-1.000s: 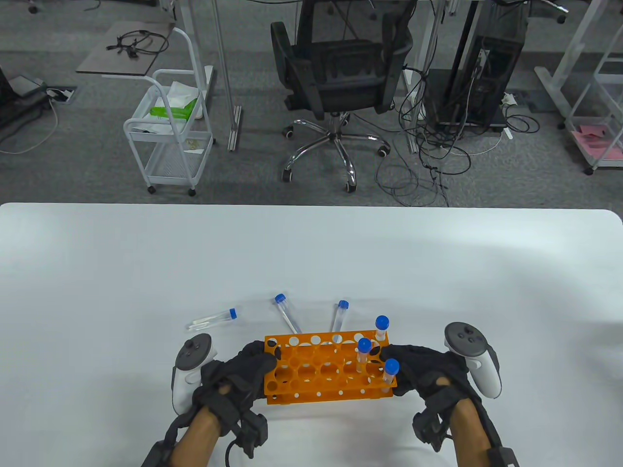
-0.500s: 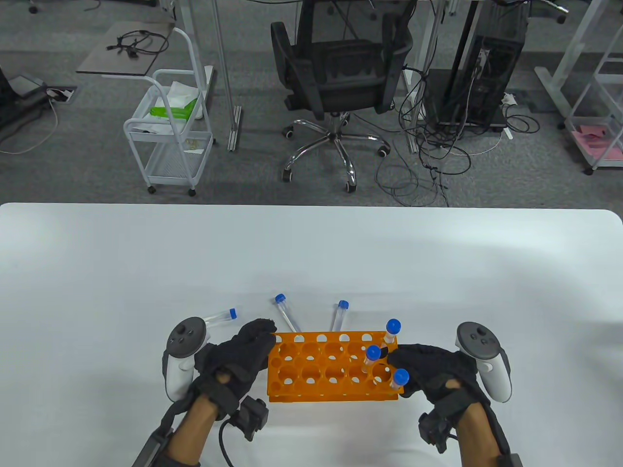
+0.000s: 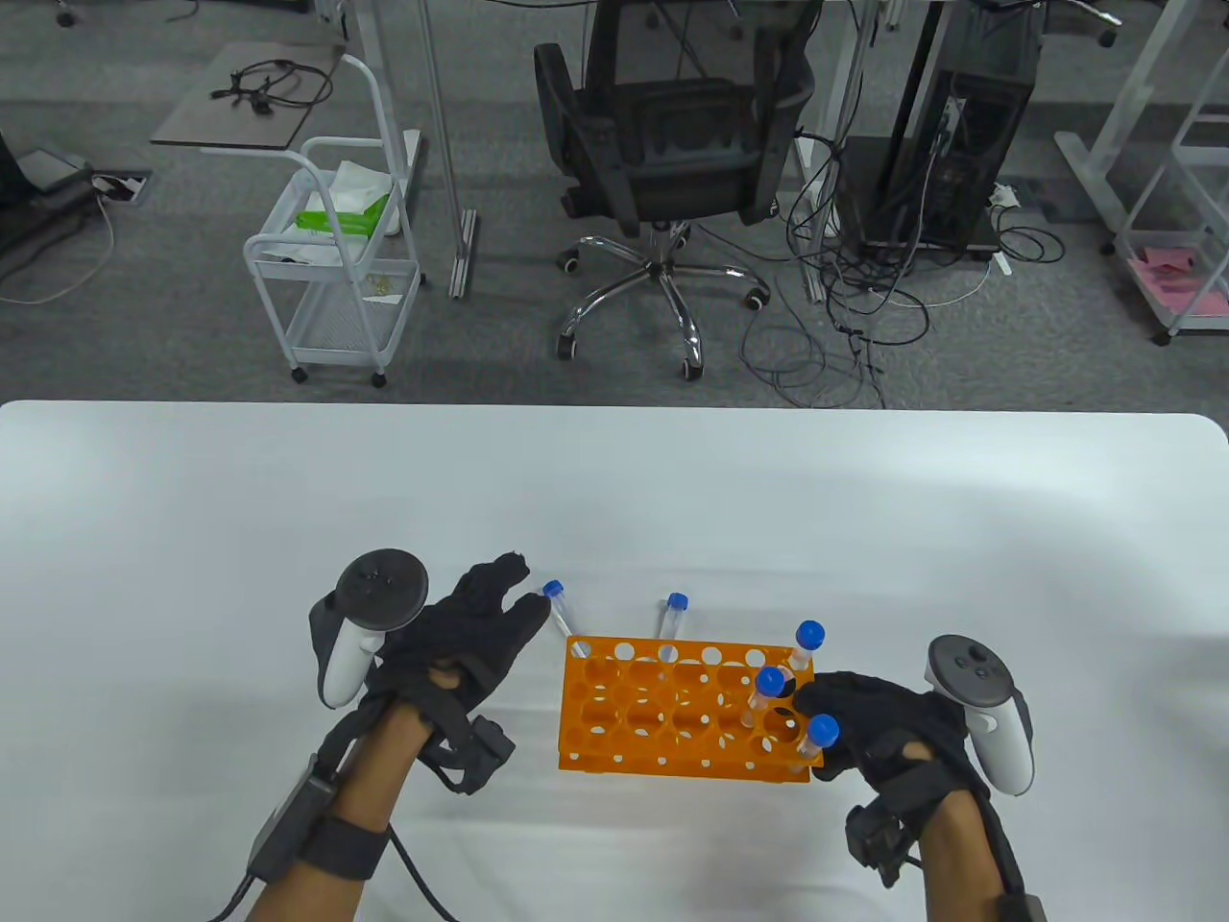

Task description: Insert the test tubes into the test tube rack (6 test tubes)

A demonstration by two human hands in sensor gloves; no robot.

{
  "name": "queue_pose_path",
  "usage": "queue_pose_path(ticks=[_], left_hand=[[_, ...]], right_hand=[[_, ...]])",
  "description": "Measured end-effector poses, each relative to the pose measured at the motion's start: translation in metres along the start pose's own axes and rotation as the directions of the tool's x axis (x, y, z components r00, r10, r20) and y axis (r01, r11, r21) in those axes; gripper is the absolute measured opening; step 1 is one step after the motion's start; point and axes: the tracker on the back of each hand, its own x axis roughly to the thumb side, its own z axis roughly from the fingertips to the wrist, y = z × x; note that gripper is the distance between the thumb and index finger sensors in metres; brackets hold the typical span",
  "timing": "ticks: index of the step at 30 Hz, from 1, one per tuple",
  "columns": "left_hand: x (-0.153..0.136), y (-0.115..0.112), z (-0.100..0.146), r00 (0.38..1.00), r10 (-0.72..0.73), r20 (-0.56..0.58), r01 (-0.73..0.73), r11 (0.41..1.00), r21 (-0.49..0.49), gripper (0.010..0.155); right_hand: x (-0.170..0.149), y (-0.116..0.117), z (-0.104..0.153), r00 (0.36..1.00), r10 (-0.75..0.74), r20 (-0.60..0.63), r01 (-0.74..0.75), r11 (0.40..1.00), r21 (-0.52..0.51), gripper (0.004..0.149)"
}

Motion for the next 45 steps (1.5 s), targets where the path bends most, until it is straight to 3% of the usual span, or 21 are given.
queue_pose_path(ticks=[7,11,15,19,24,27,34,39,45], left_hand=[[-0.022,0.015,-0.028,0.99,-0.08,-0.113,0.089,0.993,0.076,0.073],[-0.04,0.017,-0.041,0.96,-0.213,-0.181,0.239,0.961,0.137,0.071],[-0.055,0.01,-0.056,0.896,-0.377,-0.234,0.393,0.919,0.026,0.063],[-0.063,-0.002,-0.068,0.775,-0.582,-0.245,0.585,0.808,-0.07,0.065],[-0.065,-0.013,-0.077,0.651,-0.711,-0.268,0.702,0.697,-0.144,0.071],[-0.07,-0.015,-0.081,0.606,-0.742,-0.288,0.727,0.663,-0.177,0.071],[-0.085,-0.016,-0.084,0.592,-0.744,-0.309,0.727,0.659,-0.195,0.067],[-0.088,-0.013,-0.083,0.631,-0.717,-0.296,0.709,0.688,-0.155,0.067],[-0.086,-0.017,-0.085,0.614,-0.742,-0.269,0.743,0.658,-0.121,0.059]], right_hand=[[-0.006,-0.01,0.001,0.999,-0.016,-0.028,0.015,0.999,-0.039,0.052],[-0.009,-0.013,0.002,0.999,-0.028,-0.037,0.026,0.998,-0.054,0.052],[-0.01,-0.015,0.003,0.999,-0.031,-0.039,0.029,0.998,-0.06,0.052],[-0.011,-0.018,0.005,0.998,-0.044,-0.034,0.042,0.997,-0.062,0.052],[-0.011,-0.02,0.006,0.998,-0.045,-0.035,0.043,0.997,-0.07,0.052],[-0.011,-0.02,0.007,0.998,-0.047,-0.039,0.044,0.996,-0.073,0.052],[-0.012,-0.019,0.007,0.998,-0.037,-0.047,0.034,0.997,-0.071,0.052],[-0.012,-0.019,0.006,0.998,-0.028,-0.054,0.025,0.997,-0.069,0.052],[-0.012,-0.019,0.006,0.997,-0.039,-0.066,0.034,0.997,-0.066,0.053]])
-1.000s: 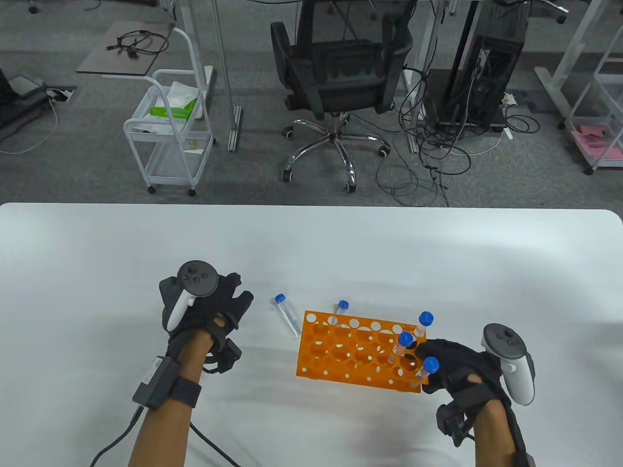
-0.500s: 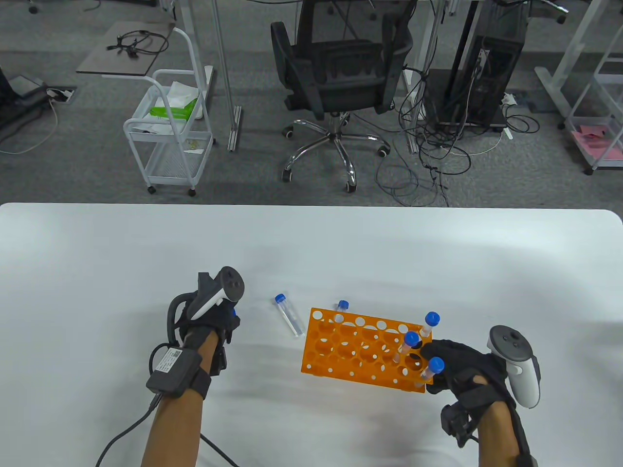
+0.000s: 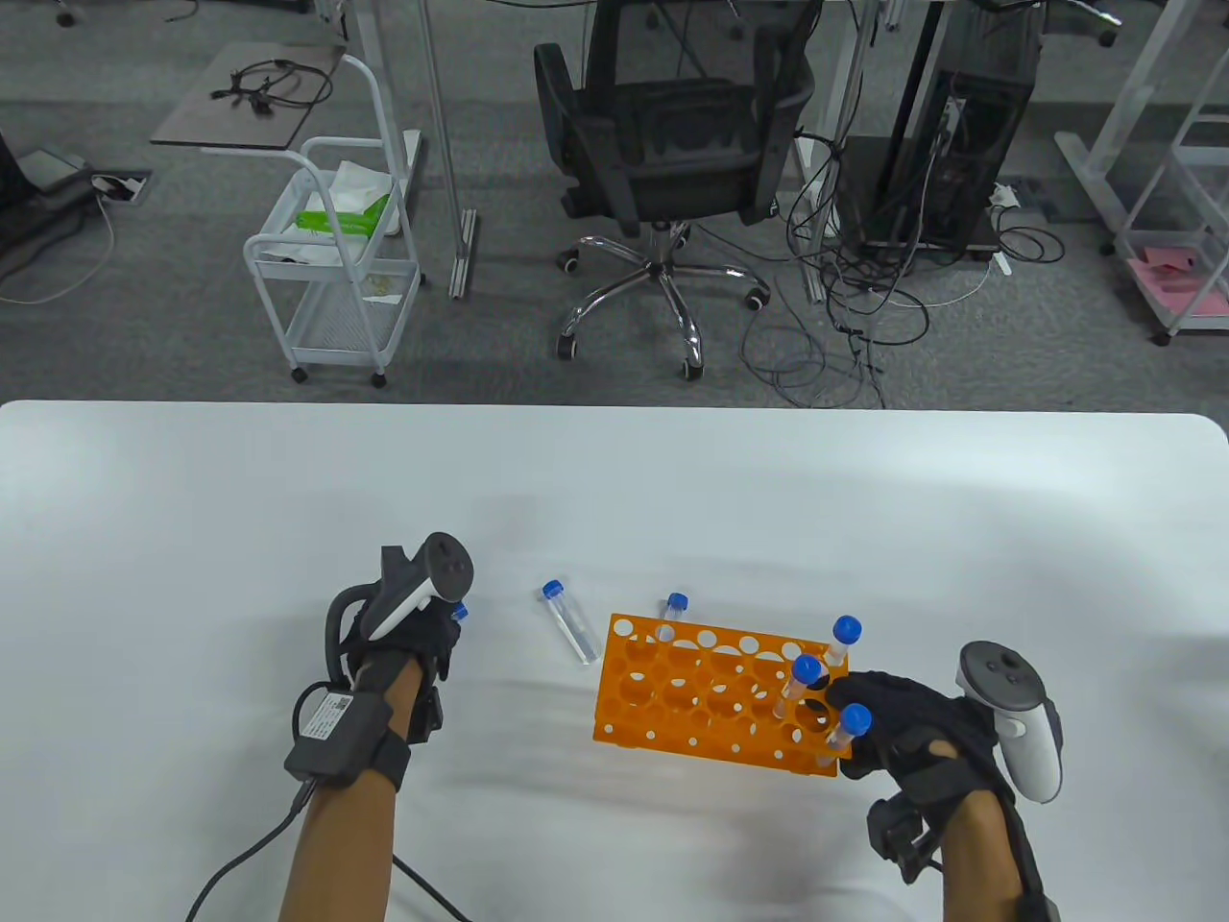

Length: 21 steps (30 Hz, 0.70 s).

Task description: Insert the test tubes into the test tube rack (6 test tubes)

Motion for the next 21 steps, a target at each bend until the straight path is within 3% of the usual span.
queue_pose_path(ticks=[7,14,18,21], left_hand=[[0.006,0.003,0.005,1.0,-0.01,0.024,0.009,1.0,0.013,0.063],[0.011,0.021,0.027,0.996,0.045,0.076,-0.052,0.995,0.09,0.066],[0.014,0.036,0.048,0.99,0.05,0.129,-0.071,0.984,0.166,0.058],[0.016,0.047,0.062,0.979,0.059,0.195,-0.114,0.952,0.284,0.054]], right_hand=[[0.0,0.001,-0.002,1.0,-0.008,-0.023,0.008,1.0,0.009,0.053],[0.002,0.002,-0.004,0.999,0.019,-0.032,-0.019,1.0,0.022,0.053],[0.002,0.003,-0.007,0.999,0.014,-0.045,-0.012,0.999,0.048,0.052],[0.002,0.005,-0.008,0.998,0.028,-0.053,-0.026,0.998,0.051,0.052]])
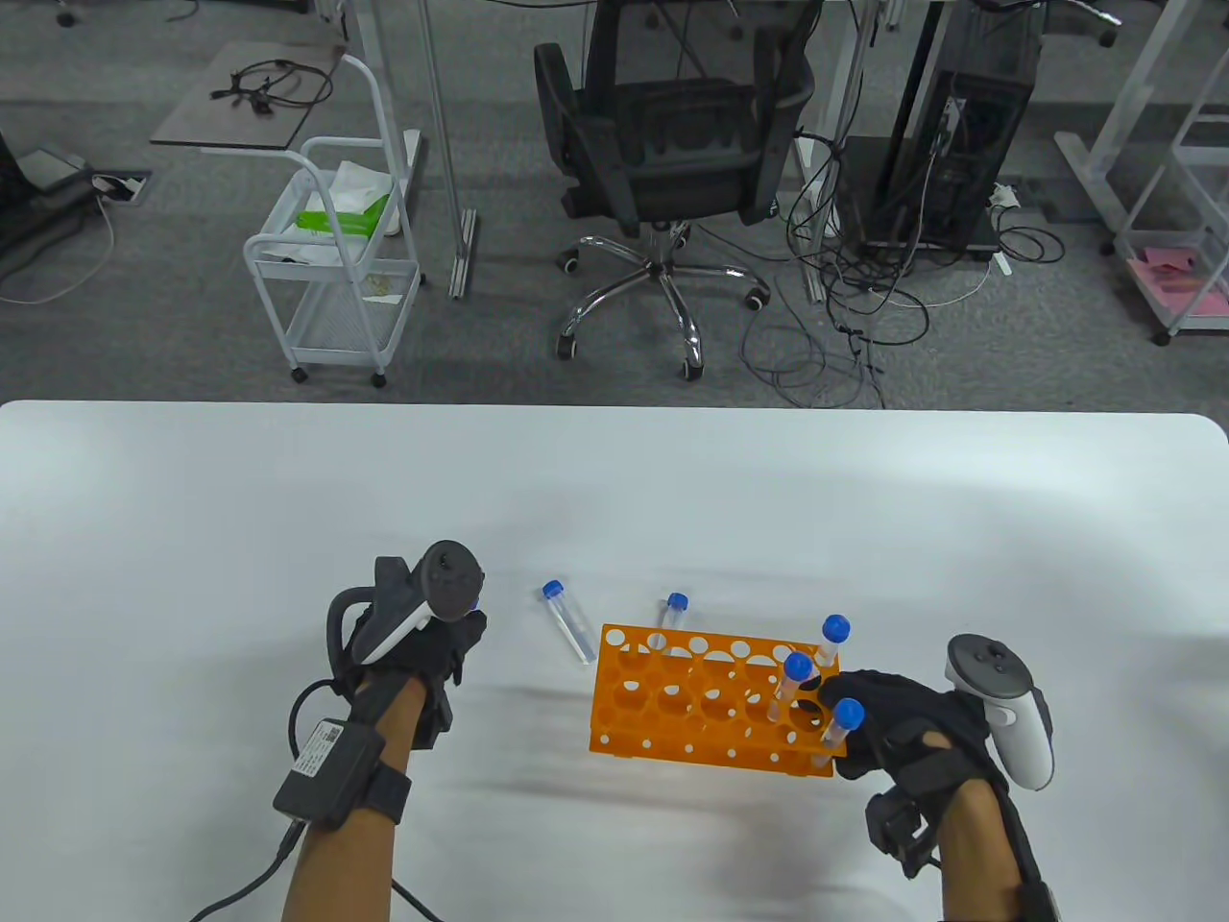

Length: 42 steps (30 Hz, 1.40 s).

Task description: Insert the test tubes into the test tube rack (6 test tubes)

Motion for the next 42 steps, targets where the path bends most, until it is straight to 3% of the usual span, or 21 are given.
queue_pose_path(ticks=[8,13,23,42], left_hand=[[0.024,0.033,0.026,0.991,0.106,0.077,-0.118,0.978,0.173,0.053],[0.032,0.036,0.037,0.978,0.169,0.118,-0.194,0.952,0.239,0.053],[0.031,0.043,0.052,0.961,0.243,0.134,-0.272,0.921,0.28,0.051],[0.088,0.071,0.073,0.93,0.191,0.315,-0.297,0.895,0.334,0.053]], right_hand=[[0.002,0.004,0.001,1.0,0.029,-0.001,-0.029,1.0,-0.003,0.052],[0.002,0.005,0.0,0.999,0.046,-0.01,-0.046,0.999,-0.005,0.052],[0.001,0.007,-0.002,0.998,0.058,-0.013,-0.058,0.998,0.005,0.052],[0.004,0.009,0.0,0.998,0.063,0.011,-0.063,0.998,0.027,0.051]])
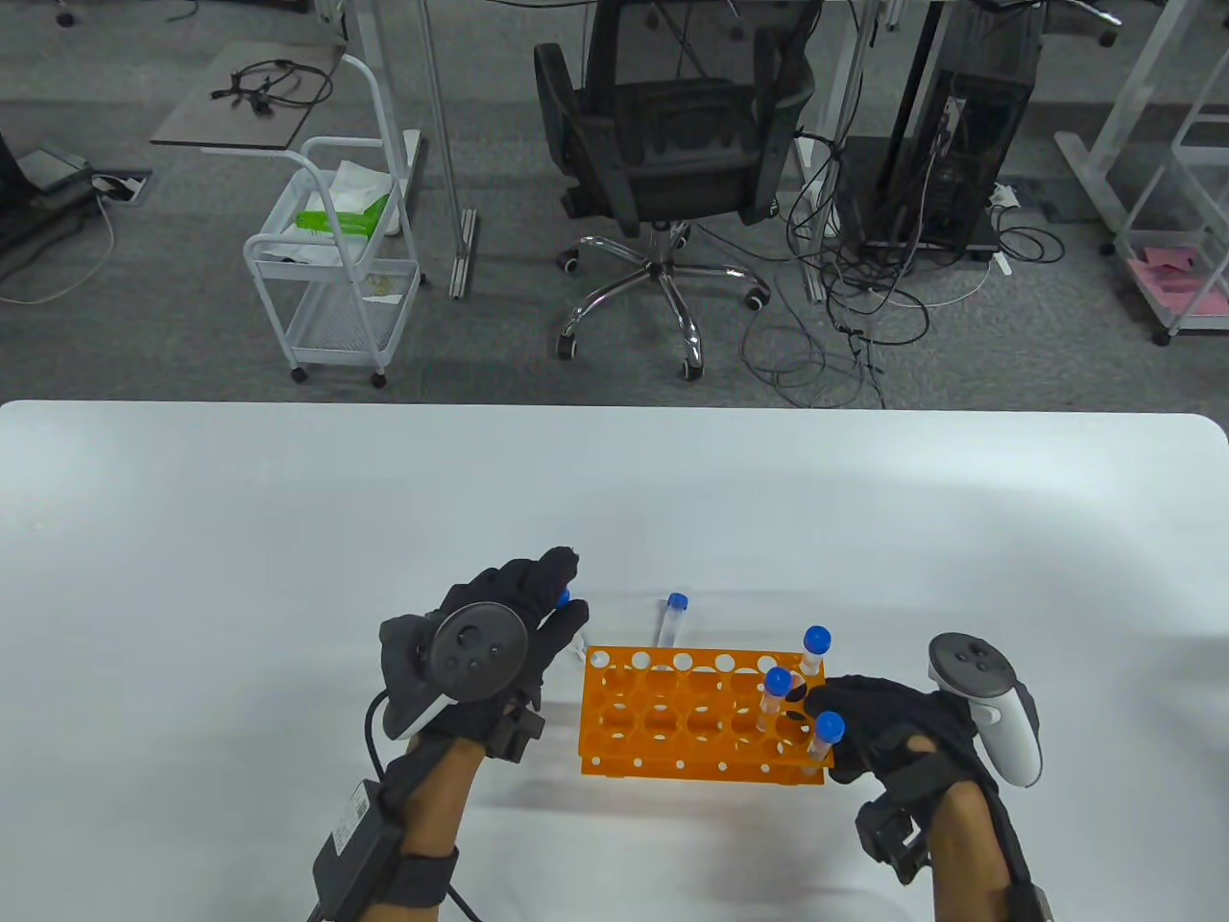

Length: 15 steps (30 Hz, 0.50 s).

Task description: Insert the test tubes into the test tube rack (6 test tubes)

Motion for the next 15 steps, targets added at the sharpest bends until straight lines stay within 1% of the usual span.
queue_pose_path(ticks=[4,11,15], left_hand=[[0.009,-0.001,0.0,1.0,0.003,0.027,-0.003,1.0,0.01,0.054],[0.013,-0.007,-0.001,0.999,0.007,0.042,-0.006,0.999,-0.032,0.054],[0.014,-0.01,-0.001,0.999,-0.014,0.04,0.016,0.999,-0.052,0.054]], right_hand=[[0.0,0.0,0.0,1.0,0.002,0.006,-0.002,1.0,0.006,0.051],[0.0,0.0,0.0,1.0,0.0,0.007,-0.001,1.0,0.008,0.051],[0.0,-0.001,0.0,1.0,-0.009,0.012,0.009,1.0,0.011,0.051]])
